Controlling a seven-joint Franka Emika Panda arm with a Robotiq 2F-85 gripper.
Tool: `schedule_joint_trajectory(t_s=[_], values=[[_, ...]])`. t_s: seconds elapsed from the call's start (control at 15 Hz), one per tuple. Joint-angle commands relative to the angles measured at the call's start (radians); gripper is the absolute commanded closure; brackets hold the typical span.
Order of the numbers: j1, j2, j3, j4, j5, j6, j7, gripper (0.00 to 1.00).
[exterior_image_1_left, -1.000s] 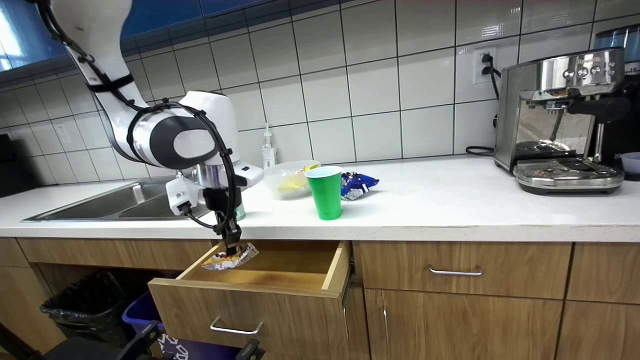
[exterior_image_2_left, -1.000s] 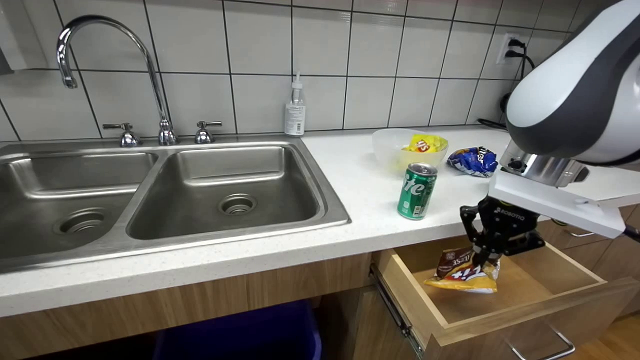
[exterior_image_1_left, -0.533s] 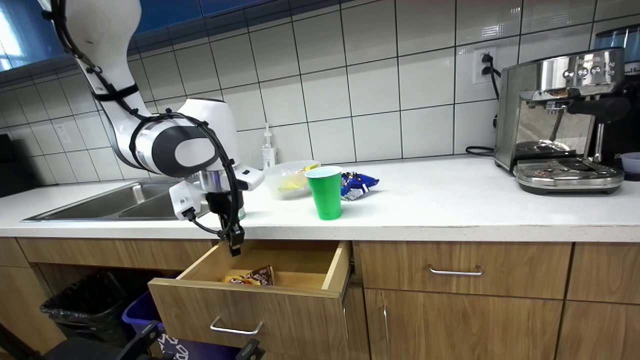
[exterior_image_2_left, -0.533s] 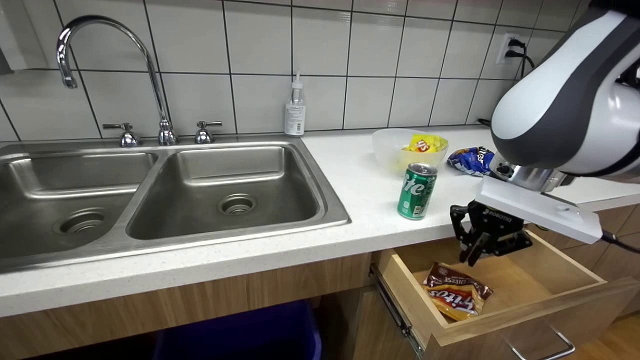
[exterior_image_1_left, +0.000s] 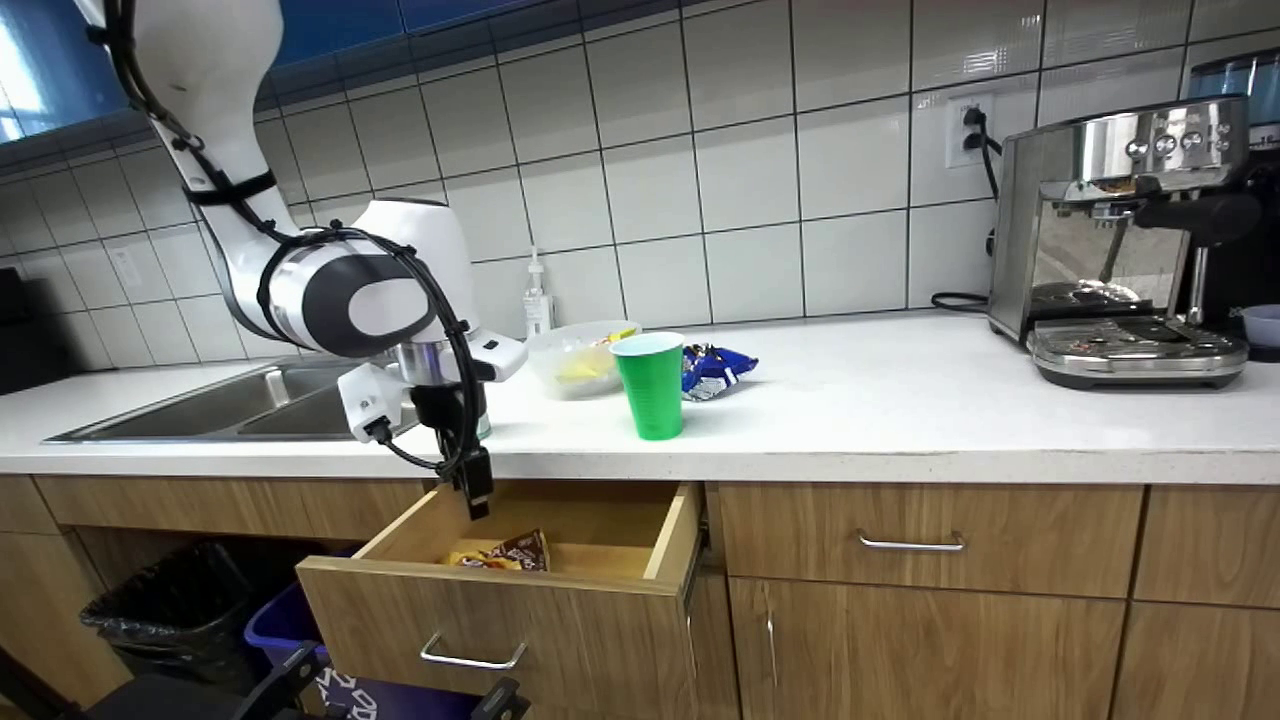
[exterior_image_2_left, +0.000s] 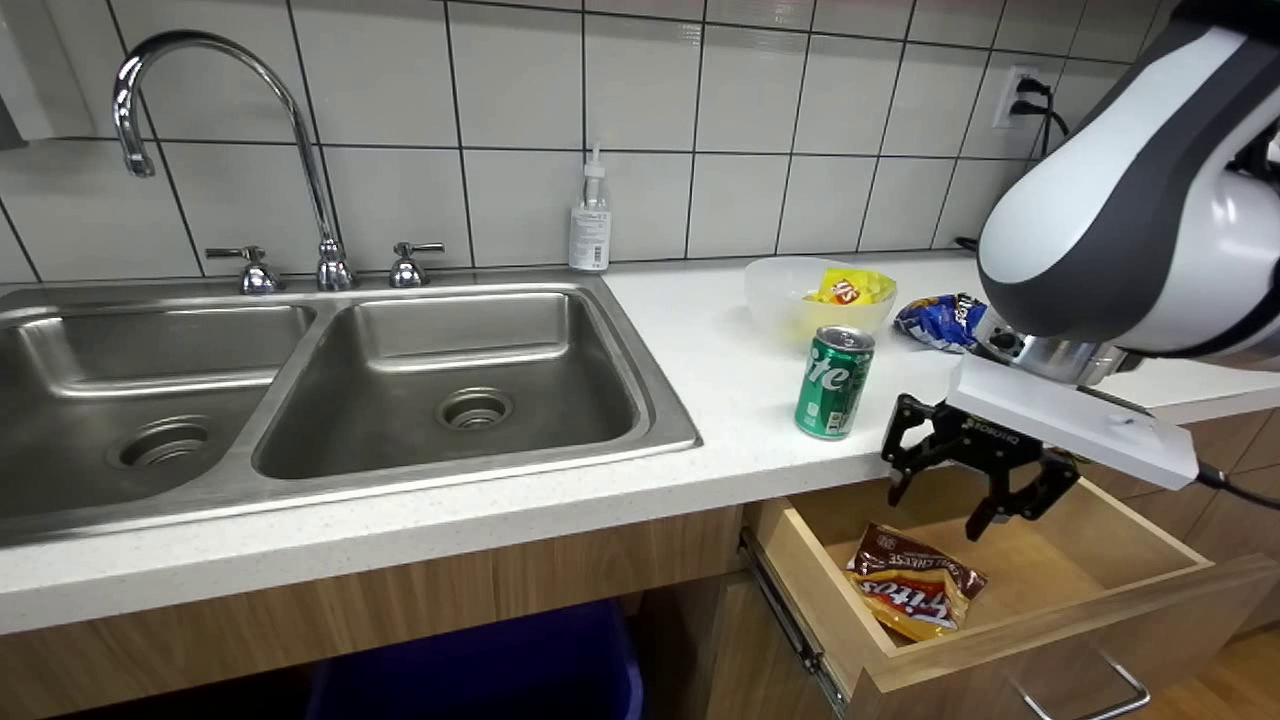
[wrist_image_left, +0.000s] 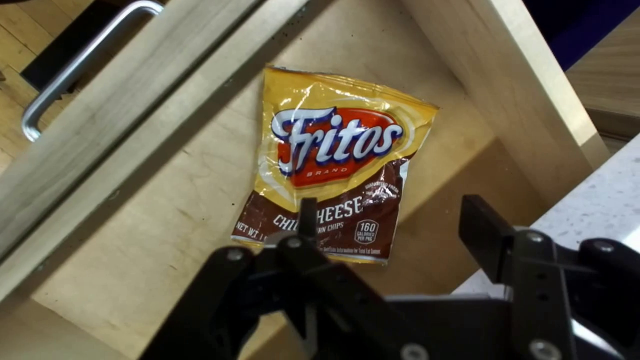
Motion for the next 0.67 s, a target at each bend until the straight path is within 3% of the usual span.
schedule_joint_trajectory(t_s=[0.0,0.6], values=[[-0.021,-0.06,0.01,-0.016,-0.003,-0.047,-0.024,0.0],[-0.016,-0.152,-0.027,-0.023,-0.028,-0.086,-0.009,0.0]])
